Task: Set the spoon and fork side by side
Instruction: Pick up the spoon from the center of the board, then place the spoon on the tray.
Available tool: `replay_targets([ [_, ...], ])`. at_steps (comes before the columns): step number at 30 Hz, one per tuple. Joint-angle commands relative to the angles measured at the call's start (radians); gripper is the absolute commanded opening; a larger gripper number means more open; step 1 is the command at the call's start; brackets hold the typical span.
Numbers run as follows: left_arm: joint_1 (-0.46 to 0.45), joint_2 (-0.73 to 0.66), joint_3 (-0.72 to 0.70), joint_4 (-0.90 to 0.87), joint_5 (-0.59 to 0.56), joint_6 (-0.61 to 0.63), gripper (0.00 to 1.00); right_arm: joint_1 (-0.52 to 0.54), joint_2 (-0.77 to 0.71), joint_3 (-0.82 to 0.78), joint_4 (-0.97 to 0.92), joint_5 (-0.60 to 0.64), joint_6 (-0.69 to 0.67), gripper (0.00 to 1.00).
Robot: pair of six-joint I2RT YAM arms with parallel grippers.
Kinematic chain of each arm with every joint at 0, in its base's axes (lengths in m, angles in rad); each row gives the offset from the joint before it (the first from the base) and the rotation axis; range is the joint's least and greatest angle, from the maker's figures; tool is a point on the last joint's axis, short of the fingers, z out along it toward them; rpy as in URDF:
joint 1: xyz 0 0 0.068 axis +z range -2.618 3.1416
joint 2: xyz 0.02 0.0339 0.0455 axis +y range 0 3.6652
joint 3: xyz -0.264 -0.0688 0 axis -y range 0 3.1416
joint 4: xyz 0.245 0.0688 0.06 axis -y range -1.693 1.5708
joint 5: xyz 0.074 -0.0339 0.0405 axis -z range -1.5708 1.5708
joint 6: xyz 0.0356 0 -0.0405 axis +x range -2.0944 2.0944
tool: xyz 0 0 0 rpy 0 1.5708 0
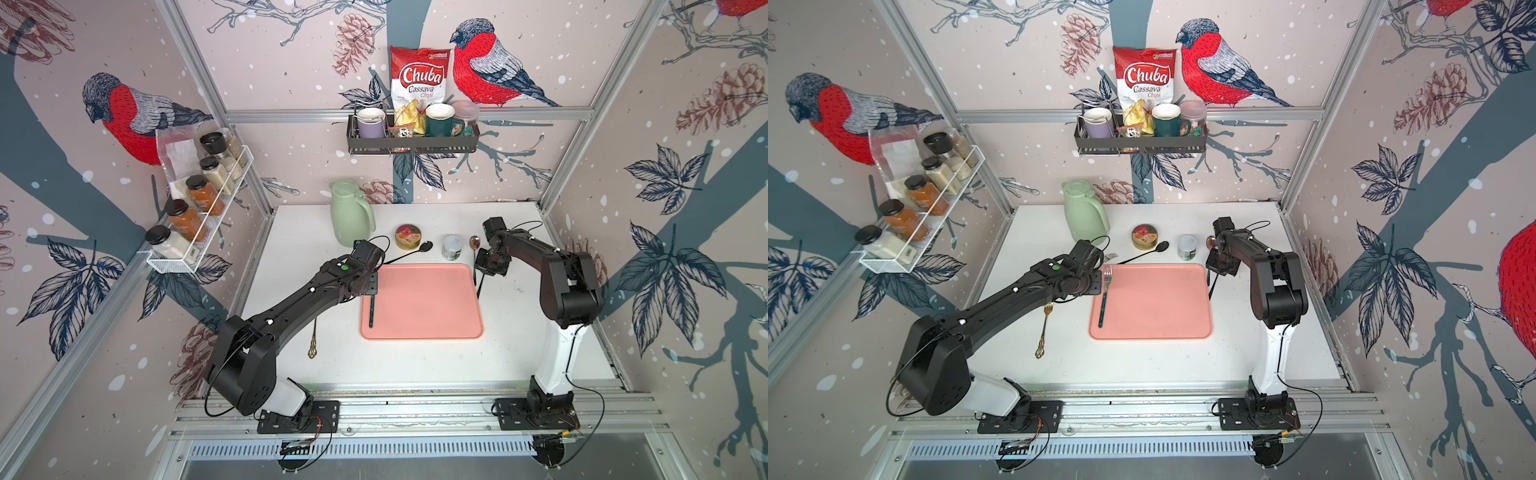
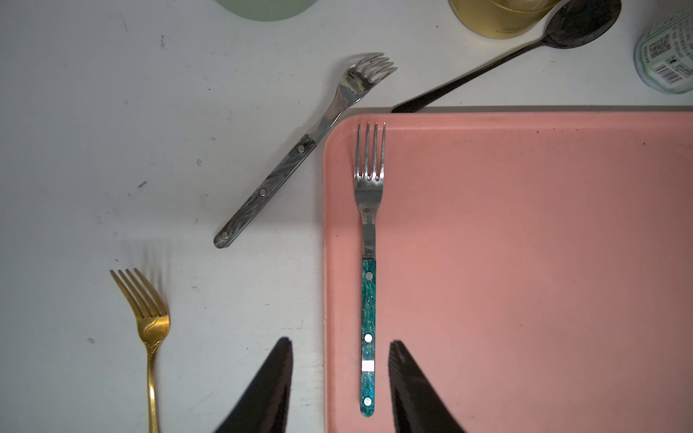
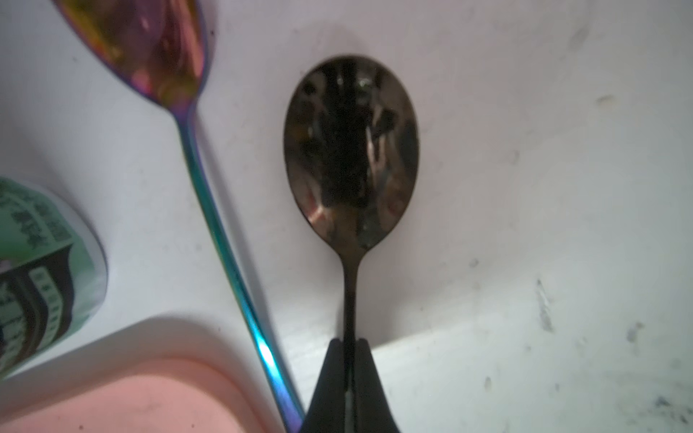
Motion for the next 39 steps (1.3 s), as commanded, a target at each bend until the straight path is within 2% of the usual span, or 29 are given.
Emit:
replay_targets([
  [1, -0.002, -0.022, 0.008, -0.024, 0.002, 0.011, 0.44, 0.001, -0.062, 0.012, -0.070, 0.024, -0.019, 0.03],
  [12, -0.002, -0.067, -0.001, -0.043, -0.004, 0.008, 0.45, 0.038, -0.237, 0.059, -0.214, 0.088, -0.054, 0.03],
  [18, -0.002, -0.100, 0.000, -0.054, -0.001, 0.000, 0.45, 0.166, -0.282, 0.117, -0.278, 0.072, -0.048, 0.03],
  [22, -0.002, -0.134, -0.030, -0.016, 0.072, -0.007, 0.46, 0.266, -0.278, 0.141, -0.292, 0.069, 0.010, 0.03],
  [26, -0.026, -0.163, -0.071, 0.061, 0.163, -0.002, 0.46, 0.361, -0.249, 0.155, -0.269, 0.065, 0.090, 0.04],
  [31, -0.045, -0.183, -0.183, 0.279, 0.322, -0.033, 0.45, 0.449, -0.154, 0.203, -0.237, 0.055, 0.179, 0.05],
  [34, -0.055, -0.184, -0.241, 0.338, 0.309, -0.044, 0.45, 0.502, -0.051, 0.274, -0.241, 0.042, 0.213, 0.04],
  [39, -0.057, -0.214, -0.277, 0.317, 0.229, -0.041, 0.45, 0.565, 0.113, 0.411, -0.266, 0.026, 0.237, 0.03],
])
